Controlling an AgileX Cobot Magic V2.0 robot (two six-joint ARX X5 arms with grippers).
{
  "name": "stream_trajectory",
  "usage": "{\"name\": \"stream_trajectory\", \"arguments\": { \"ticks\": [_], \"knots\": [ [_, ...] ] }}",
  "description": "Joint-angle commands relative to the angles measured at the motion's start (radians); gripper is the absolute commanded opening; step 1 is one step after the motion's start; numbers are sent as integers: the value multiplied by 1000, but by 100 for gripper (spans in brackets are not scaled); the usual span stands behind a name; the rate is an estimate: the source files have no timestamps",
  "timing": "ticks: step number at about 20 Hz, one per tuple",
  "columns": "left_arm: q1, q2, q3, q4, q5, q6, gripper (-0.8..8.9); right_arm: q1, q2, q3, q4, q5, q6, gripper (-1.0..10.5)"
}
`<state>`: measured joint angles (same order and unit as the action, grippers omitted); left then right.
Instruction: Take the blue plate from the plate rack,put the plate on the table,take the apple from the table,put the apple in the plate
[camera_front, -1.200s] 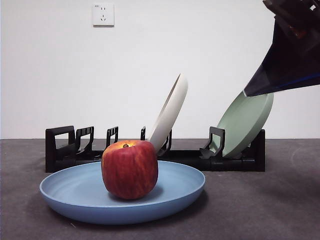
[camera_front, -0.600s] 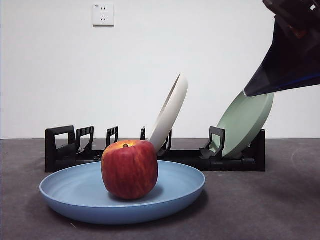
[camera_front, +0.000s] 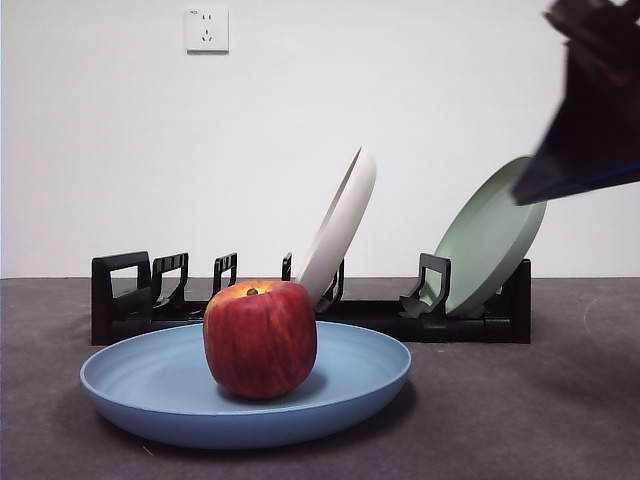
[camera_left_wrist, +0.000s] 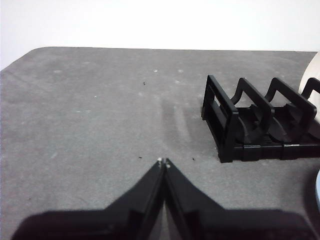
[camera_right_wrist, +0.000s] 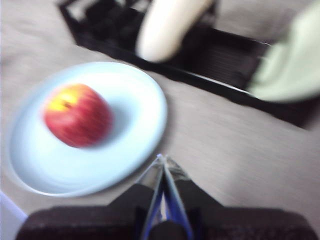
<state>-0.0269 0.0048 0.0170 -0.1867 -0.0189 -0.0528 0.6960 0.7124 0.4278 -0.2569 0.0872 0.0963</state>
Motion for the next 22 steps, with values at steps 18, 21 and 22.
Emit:
{"name": "stream_trajectory", "arguments": {
  "ticks": [18, 21, 22],
  "knots": [
    [3, -3, -14, 6, -4, -3, -1, -662, -671, -296, 81, -193, -164, 0],
    [3, -3, -14, 6, -4, -3, -1, -662, -690, -343, 81, -193, -153, 0],
    [3, -3, -14, 6, -4, -3, -2, -662, -697, -357, 80, -193, -148, 0]
  ]
}}
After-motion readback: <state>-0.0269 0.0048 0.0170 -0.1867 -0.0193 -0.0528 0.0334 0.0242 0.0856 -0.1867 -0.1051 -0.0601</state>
